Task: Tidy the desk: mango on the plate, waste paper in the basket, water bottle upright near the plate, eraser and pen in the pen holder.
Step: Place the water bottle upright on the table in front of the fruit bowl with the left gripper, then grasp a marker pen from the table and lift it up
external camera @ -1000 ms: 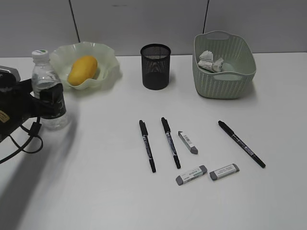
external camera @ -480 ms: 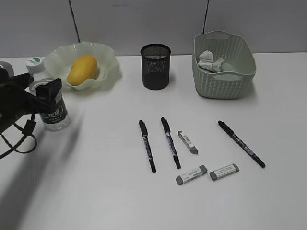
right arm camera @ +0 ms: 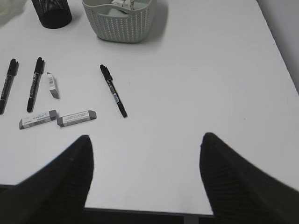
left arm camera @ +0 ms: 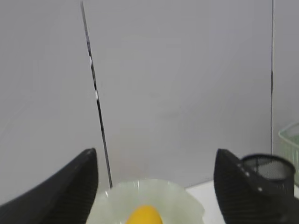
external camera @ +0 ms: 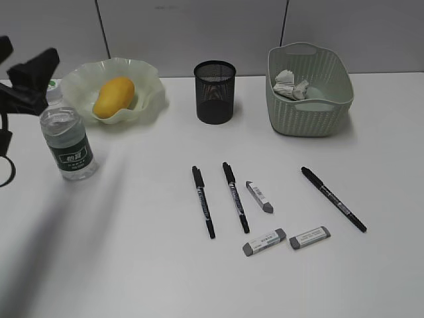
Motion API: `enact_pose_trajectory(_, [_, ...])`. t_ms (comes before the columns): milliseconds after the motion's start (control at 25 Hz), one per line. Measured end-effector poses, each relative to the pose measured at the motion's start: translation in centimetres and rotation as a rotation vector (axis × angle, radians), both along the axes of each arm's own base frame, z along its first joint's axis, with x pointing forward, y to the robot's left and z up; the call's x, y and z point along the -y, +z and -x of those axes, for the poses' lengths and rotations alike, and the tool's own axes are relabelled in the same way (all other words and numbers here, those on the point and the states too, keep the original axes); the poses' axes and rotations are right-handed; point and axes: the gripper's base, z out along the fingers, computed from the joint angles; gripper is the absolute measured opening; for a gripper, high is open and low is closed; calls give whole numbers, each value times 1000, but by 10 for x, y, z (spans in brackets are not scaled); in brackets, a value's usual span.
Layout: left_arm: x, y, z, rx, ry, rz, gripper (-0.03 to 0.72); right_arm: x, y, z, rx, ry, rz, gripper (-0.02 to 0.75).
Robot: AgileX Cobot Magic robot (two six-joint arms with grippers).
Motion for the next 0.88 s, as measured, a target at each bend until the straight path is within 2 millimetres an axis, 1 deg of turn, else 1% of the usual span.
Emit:
enact_pose_trajectory(160, [-2,40,11,131,6,18,589,0,0,0,0,0,0,561])
enact_pose_trajectory(280, [-3,69,11,126,20,-18,589,0,0,0,0,0,0,561])
enact_pose_trajectory(360, [-4,87,8,74,41,-55,589,0,0,0,0,0,0,561])
enact_pose_trajectory(560, [-11,134,1,-129,129,-141,589,0,0,0,0,0,0,561])
enact_pose_trajectory(680, [-16,163,0,-248,179,-175,589,0,0,0,0,0,0,561])
enact_pose_trajectory(760, [-20,178,2,-347,212,-191,589,0,0,0,0,0,0,561])
enact_pose_trajectory(800, [-22,190,4,-381,228,-197,589,0,0,0,0,0,0,561])
enact_pose_trajectory(880, [-26,206,9,-458,255,-209,589,0,0,0,0,0,0,561])
